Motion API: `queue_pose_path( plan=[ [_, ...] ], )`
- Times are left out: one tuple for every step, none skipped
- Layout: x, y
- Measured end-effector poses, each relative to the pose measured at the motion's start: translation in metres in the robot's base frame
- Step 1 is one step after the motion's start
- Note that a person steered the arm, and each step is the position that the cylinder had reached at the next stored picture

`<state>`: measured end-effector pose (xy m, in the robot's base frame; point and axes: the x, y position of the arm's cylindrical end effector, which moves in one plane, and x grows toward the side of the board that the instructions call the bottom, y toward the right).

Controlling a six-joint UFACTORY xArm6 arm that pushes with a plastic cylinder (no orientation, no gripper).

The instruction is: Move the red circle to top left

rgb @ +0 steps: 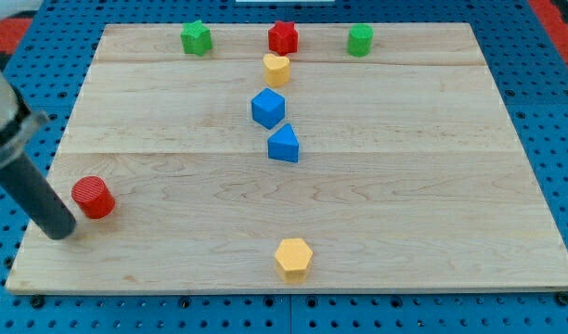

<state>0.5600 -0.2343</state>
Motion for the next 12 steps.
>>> queue_pose_path(
  plan=[
    [-0.038, 0.008],
    [-0.103, -0.032],
    [-0.054, -0.01],
    [-0.024, -0.023],
    [-0.082, 0.011],
    [-0.128, 0.022],
    [-0.114, 0.04],
    [-0.133, 0.058],
    [-0.187, 0.057],
    [-0.197, 0.059],
    [-0.213, 0.034],
    [-0.25, 0.009]
  ],
)
